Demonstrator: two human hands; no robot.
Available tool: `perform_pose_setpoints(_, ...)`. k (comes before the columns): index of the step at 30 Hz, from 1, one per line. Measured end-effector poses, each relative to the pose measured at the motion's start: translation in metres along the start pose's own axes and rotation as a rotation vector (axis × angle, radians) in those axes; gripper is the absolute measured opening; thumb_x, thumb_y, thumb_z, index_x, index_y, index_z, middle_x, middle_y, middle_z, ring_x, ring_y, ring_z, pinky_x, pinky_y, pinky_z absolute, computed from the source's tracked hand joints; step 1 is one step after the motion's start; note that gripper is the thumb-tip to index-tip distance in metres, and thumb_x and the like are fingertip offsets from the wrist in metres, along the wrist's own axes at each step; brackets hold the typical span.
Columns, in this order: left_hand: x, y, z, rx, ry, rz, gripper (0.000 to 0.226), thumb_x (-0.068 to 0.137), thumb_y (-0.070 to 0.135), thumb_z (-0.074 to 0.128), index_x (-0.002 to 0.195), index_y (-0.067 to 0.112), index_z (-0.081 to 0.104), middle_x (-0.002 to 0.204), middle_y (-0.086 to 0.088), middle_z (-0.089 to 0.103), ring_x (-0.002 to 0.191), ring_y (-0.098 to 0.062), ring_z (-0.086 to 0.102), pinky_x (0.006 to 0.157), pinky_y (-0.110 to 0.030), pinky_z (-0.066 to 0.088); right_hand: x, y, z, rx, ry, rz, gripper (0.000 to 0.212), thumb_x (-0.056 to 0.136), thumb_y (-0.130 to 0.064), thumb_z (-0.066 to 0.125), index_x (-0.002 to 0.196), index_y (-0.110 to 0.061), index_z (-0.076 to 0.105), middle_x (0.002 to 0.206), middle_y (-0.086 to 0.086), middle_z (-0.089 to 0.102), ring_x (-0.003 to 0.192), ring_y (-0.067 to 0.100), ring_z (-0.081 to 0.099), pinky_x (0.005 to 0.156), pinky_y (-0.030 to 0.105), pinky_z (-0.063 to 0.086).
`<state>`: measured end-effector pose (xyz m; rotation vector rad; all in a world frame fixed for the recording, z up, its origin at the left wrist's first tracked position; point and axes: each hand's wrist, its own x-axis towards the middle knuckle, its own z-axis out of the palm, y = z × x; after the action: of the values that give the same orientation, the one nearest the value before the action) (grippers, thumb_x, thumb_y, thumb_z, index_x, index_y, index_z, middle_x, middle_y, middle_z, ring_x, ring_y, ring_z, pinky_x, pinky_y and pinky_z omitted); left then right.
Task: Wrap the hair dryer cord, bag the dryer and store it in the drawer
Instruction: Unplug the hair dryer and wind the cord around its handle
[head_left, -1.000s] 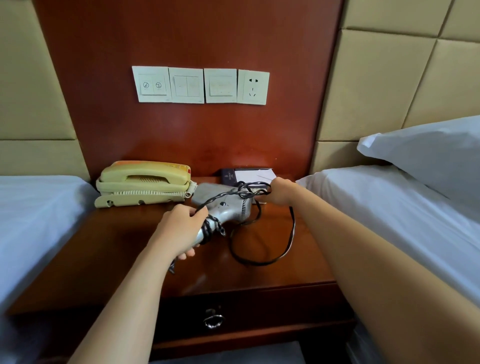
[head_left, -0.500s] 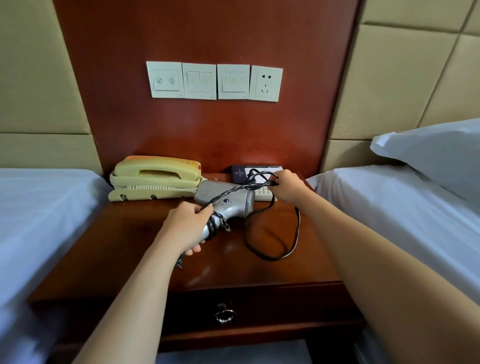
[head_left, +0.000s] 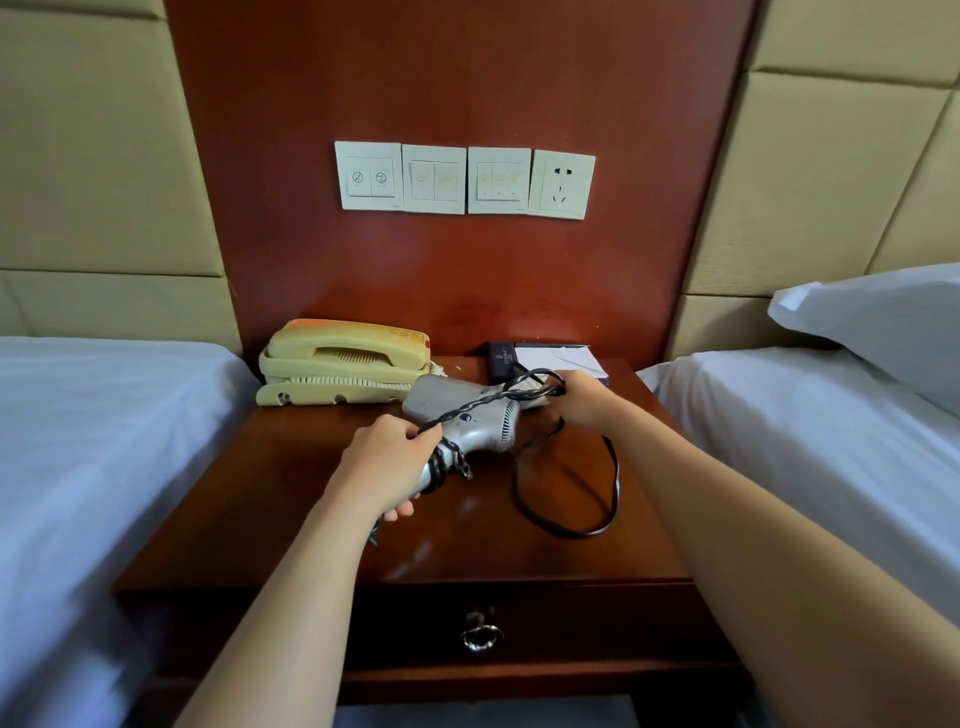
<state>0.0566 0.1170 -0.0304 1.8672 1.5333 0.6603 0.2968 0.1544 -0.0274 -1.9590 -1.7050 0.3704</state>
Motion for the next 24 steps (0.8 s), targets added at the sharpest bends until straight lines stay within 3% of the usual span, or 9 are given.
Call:
perform_pose_setpoints(4,0.000,0.002,-0.004,-0.021,0.014,0.006,0.037,0.095,0.041,0.041,0.079,0.013,0.061,0.065,-0.013,0.068,0.043,-0.024,0.059,0.044,-0.026,0.048,-0.008,-0.010,-0.007,0.041,0.124,-0.034,0.015,0.085,0.005,0.040,0.083,-0.001,0.054,0.082,0.011,0.054,0.077,0.023,0.047,0.056,0.031,0.029)
perform_pose_setpoints(8,-0.009,0.006,-0.014,-0.060,0.019,0.017,0.033,0.096,0.040,0.041,0.082,0.016,0.060,0.067,-0.014,0.069,0.043,-0.023,0.058,0.043,-0.025,0.046,-0.025,-0.018,-0.021,0.081,0.159,-0.052,0.022,0.085,0.004,0.040,0.090,-0.007,0.059,0.077,0.002,0.066,0.061,0.017,0.052,0.054,0.029,0.038)
perform_pose_setpoints(11,-0.018,0.007,-0.022,-0.064,0.022,0.023,0.031,0.096,0.041,0.041,0.090,0.018,0.061,0.068,-0.014,0.068,0.042,-0.021,0.057,0.041,-0.024,0.043,-0.040,-0.021,-0.037,-0.020,0.231,-0.086,0.016,0.084,-0.004,0.045,0.079,-0.013,0.057,0.078,0.007,0.064,0.077,0.031,0.058,0.068,0.038,0.047)
perform_pose_setpoints(15,-0.033,0.005,-0.028,-0.055,-0.004,0.018,0.033,0.096,0.043,0.041,0.090,0.016,0.060,0.068,-0.013,0.067,0.041,-0.020,0.055,0.038,-0.023,0.041,-0.067,-0.027,-0.057,-0.135,0.135,-0.099,0.023,0.083,-0.005,0.047,0.063,-0.017,0.048,0.077,0.013,0.060,0.074,0.032,0.054,0.065,0.037,0.043)
perform_pose_setpoints(19,-0.040,0.000,-0.030,-0.031,-0.003,-0.001,0.033,0.095,0.044,0.042,0.091,0.016,0.060,0.065,-0.013,0.066,0.041,-0.020,0.055,0.040,-0.023,0.042,-0.079,-0.030,-0.051,-0.162,0.080,-0.085,0.014,0.084,-0.007,0.046,0.077,0.000,0.057,0.081,0.018,0.060,0.077,0.036,0.055,0.066,0.036,0.043)
perform_pose_setpoints(24,-0.036,-0.009,-0.032,-0.021,0.055,-0.028,0.035,0.095,0.044,0.042,0.096,0.015,0.062,0.065,-0.012,0.067,0.043,-0.023,0.059,0.043,-0.025,0.047,-0.069,-0.036,-0.026,-0.174,0.119,-0.021,0.016,0.087,-0.008,0.047,0.090,-0.002,0.062,0.090,0.016,0.064,0.087,0.036,0.059,0.065,0.031,0.038)
